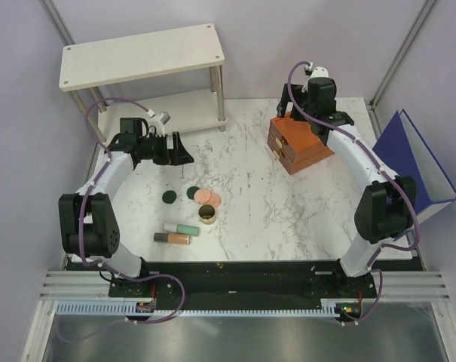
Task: Organize the makeup
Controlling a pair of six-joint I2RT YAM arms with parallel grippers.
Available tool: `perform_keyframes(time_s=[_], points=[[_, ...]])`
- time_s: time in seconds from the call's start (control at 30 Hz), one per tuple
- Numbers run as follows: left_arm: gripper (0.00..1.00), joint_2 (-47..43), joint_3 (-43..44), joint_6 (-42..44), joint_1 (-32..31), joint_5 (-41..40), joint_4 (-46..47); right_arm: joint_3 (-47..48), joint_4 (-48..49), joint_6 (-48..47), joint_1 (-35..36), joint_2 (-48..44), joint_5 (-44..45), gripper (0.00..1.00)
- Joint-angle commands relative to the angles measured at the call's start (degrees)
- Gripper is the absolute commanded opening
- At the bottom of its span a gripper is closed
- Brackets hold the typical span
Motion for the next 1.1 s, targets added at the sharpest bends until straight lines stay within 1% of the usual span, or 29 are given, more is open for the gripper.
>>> perform_keyframes(time_s=[0.0,0.03,0.07,0.1,0.17,0.2,0.27,0.33,0.37,0.43,0.47,0.5,0.53,0.57,0.6,0.63,0.67,0.73,0.77,0.8,0.83,0.87,0.93,0.97,1.0,1.07], points=[[0.99,1.80,2.86,-5.36,0.10,6.06,3.33,2.04,-0.19,0.06,0.46,0.43,-0.92,0.98],[0.99,2.33,3.21,-7.23,0.10,7.02,4.30,1.87,-0.20,-0.12,0.55,0.51,-0.66,0.98],[0.99,3.81,4.08,-9.16,0.01,9.82,6.40,1.78,-0.28,-0.12,0.55,0.60,-0.22,0.98],[0.99,4.70,4.44,-13.70,0.01,11.50,7.64,1.69,-0.37,-0.12,0.46,0.69,0.04,0.98],[0.99,6.72,6.36,-17.95,-0.43,14.93,10.01,1.78,-0.55,0.14,0.37,0.87,0.48,0.98],[0.99,8.64,7.33,-20.49,-1.82,14.33,9.93,1.87,-0.98,0.58,0.46,1.22,1.71,0.98],[0.99,10.41,10.49,-21.13,-3.59,12.58,9.06,2.57,-1.77,0.58,0.37,1.39,2.33,0.98],[0.99,12.78,13.04,-20.43,-6.92,10.38,6.08,2.83,-2.65,0.58,0.28,1.39,3.21,0.98],[0.99,13.49,16.19,-19.91,-9.37,7.68,4.85,2.92,-2.83,0.50,0.02,1.39,3.39,0.98],[0.99,16.99,20.16,-18.15,-11.93,5.20,-1.29,2.92,-3.97,0.67,-0.33,1.48,3.48,0.98],[0.99,18.84,25.40,-17.45,-14.12,3.10,-4.45,3.01,-4.24,0.67,-0.68,1.40,3.48,0.98],[0.99,20.42,27.80,-16.22,-15.19,2.99,-8.05,2.84,-4.85,0.76,-0.95,1.31,3.56,0.98],[0.99,23.31,29.74,-16.12,-15.98,2.90,-8.87,2.57,-5.03,0.84,-1.03,1.13,3.91,0.98],[0.99,24.38,31.84,-16.64,-17.12,4.03,-8.53,2.31,-5.12,0.93,-1.56,0.87,4.00,0.98],[0.99,25.26,32.65,-19.17,-17.39,5.79,-7.39,1.70,-5.29,1.11,-1.65,0.78,4.09,0.98],[0.99,27.10,33.35,-20.50,-17.65,9.98,-3.81,1.43,-5.29,1.20,-1.74,0.61,4.61,0.98],[0.99,27.90,34.49,-25.13,-17.83,11.24,-1.69,1.17,-5.56,1.20,-2.00,0.60,4.70,0.98],[0.99,30.53,37.21,-29.64,-17.83,14.31,2.01,1.08,-5.99,0.67,-2.18,0.69,5.49,0.98],[0.99,33.42,40.45,-33.92,-18.18,15.11,2.89,1.08,-6.26,0.58,-2.35,0.87,6.37,0.98],[0.99,34.49,41.87,-35.96,-18.27,15.47,3.77,1.08,-6.61,0.58,-2.62,1.04,6.64,0.98],[0.99,35.37,43.19,-38.42,-18.45,16.17,7.52,1.16,-6.79,1.02,-2.79,1.22,6.64,0.98],[0.99,37.12,43.81,-42.36,-19.06,16.52,8.87,1.16,-6.96,1.20,-3.32,1.39,6.64,0.98],[0.98,38.80,45.39,-45.73,-19.76,16.70,11.59,1.16,-7.05,1.81,-3.67,1.83,6.55,0.98],[0.97,39.68,46.01,-48.70,-20.38,17.05,13.52,1.25,-7.23,1.90,-4.11,2.01,6.38,0.98],[0.97,41.86,46.63,-50.38,-20.64,17.57,14.58,1.43,-7.31,2.07,-4.20,2.71,5.85,0.97],[0.92,43.55,48.12,-54.68,-21.43,18.63,17.13,1.87,-7.84,2.51,-4.99,3.50,4.63,0.88]])
